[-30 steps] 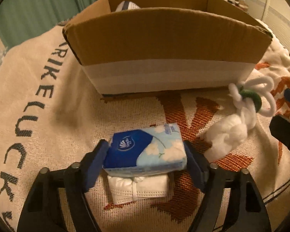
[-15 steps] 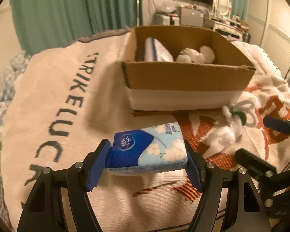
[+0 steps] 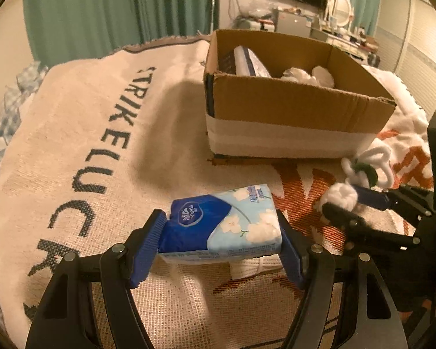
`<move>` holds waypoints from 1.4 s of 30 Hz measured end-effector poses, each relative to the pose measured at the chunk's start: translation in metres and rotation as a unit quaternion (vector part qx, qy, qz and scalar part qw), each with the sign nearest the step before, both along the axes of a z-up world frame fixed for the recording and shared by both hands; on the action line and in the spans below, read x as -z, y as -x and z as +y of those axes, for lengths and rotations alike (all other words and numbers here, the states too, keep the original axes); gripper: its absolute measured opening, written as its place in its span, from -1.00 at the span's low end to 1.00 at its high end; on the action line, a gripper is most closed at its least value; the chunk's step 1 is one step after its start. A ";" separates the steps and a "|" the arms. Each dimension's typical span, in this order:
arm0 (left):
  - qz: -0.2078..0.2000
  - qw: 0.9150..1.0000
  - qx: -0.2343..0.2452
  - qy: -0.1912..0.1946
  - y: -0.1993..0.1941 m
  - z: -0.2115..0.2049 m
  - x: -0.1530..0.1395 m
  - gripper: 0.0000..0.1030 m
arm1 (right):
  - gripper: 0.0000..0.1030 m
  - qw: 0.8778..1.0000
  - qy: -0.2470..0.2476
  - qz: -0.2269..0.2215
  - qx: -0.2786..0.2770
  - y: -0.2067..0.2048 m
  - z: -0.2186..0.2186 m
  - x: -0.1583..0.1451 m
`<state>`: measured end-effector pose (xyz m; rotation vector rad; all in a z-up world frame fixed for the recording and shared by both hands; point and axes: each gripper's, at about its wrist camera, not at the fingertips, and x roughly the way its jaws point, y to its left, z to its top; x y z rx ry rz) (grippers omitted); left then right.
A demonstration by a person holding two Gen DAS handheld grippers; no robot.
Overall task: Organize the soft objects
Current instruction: 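Grasp the crumpled white cloth with the right gripper while the left gripper holds the tissue pack, then carry the tissue pack and white cloth over the box and open both grippers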
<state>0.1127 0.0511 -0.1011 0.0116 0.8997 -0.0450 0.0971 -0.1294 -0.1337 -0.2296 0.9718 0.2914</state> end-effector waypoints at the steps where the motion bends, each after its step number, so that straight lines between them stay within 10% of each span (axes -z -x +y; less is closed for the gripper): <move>1: 0.001 1.000 0.000 0.001 0.000 0.000 0.000 0.39 | -0.28 1.000 -0.006 0.000 0.002 0.000 -0.002 -0.001; 13: -0.004 1.000 0.007 -0.011 0.012 -0.015 -0.012 0.39 | -0.40 0.997 -0.073 -0.019 -0.004 0.031 -0.021 -0.032; 26: -0.092 0.996 0.003 0.001 0.038 -0.036 -0.100 0.39 | -0.40 0.983 -0.140 -0.120 -0.002 0.067 -0.061 -0.147; 35: -0.150 0.988 0.018 -0.011 0.006 -0.056 -0.147 0.39 | -0.40 0.970 -0.154 -0.189 -0.011 0.038 -0.077 -0.223; 42: -0.153 0.988 0.002 -0.006 -0.058 -0.055 -0.149 0.39 | -0.40 0.970 -0.151 -0.188 -0.012 -0.026 -0.076 -0.226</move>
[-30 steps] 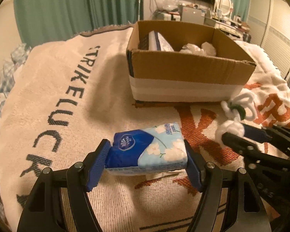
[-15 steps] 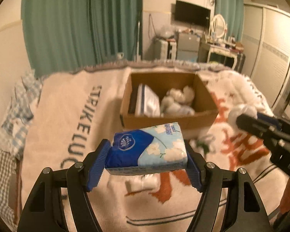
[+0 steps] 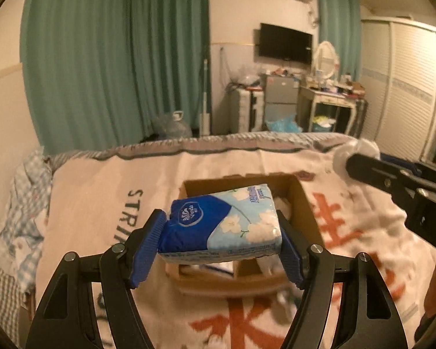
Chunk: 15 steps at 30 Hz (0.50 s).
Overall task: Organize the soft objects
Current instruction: 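Carry the tissue pack and white cloth over the box and open both grippers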
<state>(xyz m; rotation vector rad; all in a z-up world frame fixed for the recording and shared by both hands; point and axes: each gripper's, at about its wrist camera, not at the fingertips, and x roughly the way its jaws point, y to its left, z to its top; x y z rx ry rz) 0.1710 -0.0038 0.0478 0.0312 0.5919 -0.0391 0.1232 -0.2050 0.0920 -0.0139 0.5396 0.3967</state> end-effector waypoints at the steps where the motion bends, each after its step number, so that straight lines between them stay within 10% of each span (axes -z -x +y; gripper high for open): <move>1: 0.005 1.000 -0.003 0.001 -0.013 0.000 0.004 0.39 | -0.40 1.000 -0.003 0.007 0.001 -0.016 0.000 0.005; 15: 0.068 0.997 0.029 -0.012 -0.104 -0.019 0.080 0.40 | -0.32 0.995 0.003 0.097 0.009 -0.146 0.003 0.096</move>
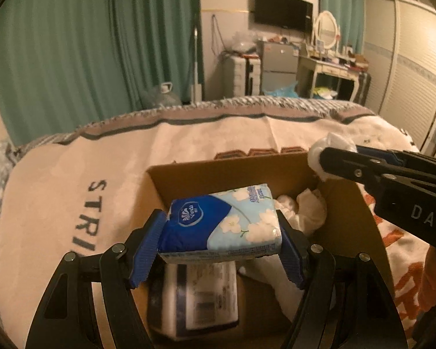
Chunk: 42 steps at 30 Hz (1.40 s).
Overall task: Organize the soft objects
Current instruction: 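Carry the tissue pack and white cloth over the box and open both grippers, then grasp the white pipe-cleaner toy with green beads with the right gripper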
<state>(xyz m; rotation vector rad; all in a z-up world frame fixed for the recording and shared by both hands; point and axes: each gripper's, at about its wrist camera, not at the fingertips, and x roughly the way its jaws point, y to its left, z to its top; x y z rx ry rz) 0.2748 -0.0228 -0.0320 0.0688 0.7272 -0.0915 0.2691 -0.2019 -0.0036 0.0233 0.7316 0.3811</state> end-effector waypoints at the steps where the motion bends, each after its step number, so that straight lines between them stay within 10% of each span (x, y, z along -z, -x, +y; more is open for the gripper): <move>1: -0.002 1.000 0.003 -0.001 0.000 -0.002 0.001 0.42 | -0.31 1.000 -0.001 0.001 0.000 -0.003 -0.001 0.002; 6: -0.026 0.999 -0.005 -0.038 0.007 -0.012 -0.003 0.56 | 0.23 1.000 -0.019 0.003 0.010 -0.007 -0.009 0.002; 19: -0.125 0.990 -0.014 -0.059 0.102 -0.012 -0.128 0.56 | 0.31 0.997 -0.009 -0.071 0.041 0.095 -0.041 -0.115; 28: -0.195 0.979 -0.039 -0.035 0.207 0.010 -0.198 0.84 | 0.88 0.992 0.022 -0.114 0.043 0.205 -0.059 -0.183; 42: -0.062 0.994 -0.089 -0.021 0.213 0.027 -0.085 0.84 | 1.00 0.997 0.041 -0.066 0.013 0.235 -0.047 -0.101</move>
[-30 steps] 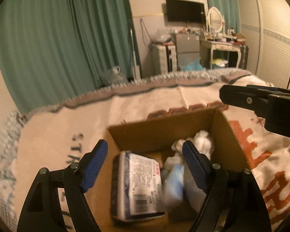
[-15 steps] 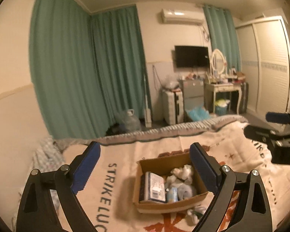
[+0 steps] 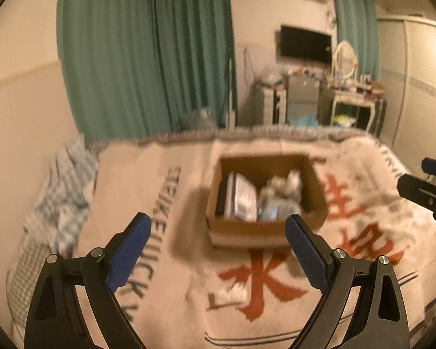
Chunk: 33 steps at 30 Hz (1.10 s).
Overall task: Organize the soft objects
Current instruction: 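Grasp the white pipe-cleaner toy with green beads with the right gripper, then grasp the folded white mask with the left gripper while the right gripper holds the toy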
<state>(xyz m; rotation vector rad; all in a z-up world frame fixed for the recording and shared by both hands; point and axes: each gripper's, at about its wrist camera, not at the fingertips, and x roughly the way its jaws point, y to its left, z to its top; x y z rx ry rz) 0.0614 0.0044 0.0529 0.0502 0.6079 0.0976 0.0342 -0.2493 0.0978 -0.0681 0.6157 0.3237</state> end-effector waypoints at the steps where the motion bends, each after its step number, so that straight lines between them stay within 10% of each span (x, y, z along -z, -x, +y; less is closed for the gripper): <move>1: 0.011 1.000 -0.006 -0.003 -0.005 0.000 0.013 0.84 | 1.00 1.000 0.004 0.006 -0.002 -0.003 0.002 0.012; 17: 0.144 0.989 -0.002 0.027 -0.043 0.000 0.153 0.79 | 0.83 0.988 0.079 0.124 -0.041 -0.072 0.052 0.197; 26: 0.200 0.979 0.008 0.030 -0.037 0.005 0.192 0.75 | -0.10 0.982 0.072 0.172 -0.015 -0.090 0.048 0.229; 33: 0.207 0.978 0.020 0.034 -0.034 -0.002 0.200 0.43 | -0.26 0.985 0.064 0.158 -0.008 -0.083 0.042 0.222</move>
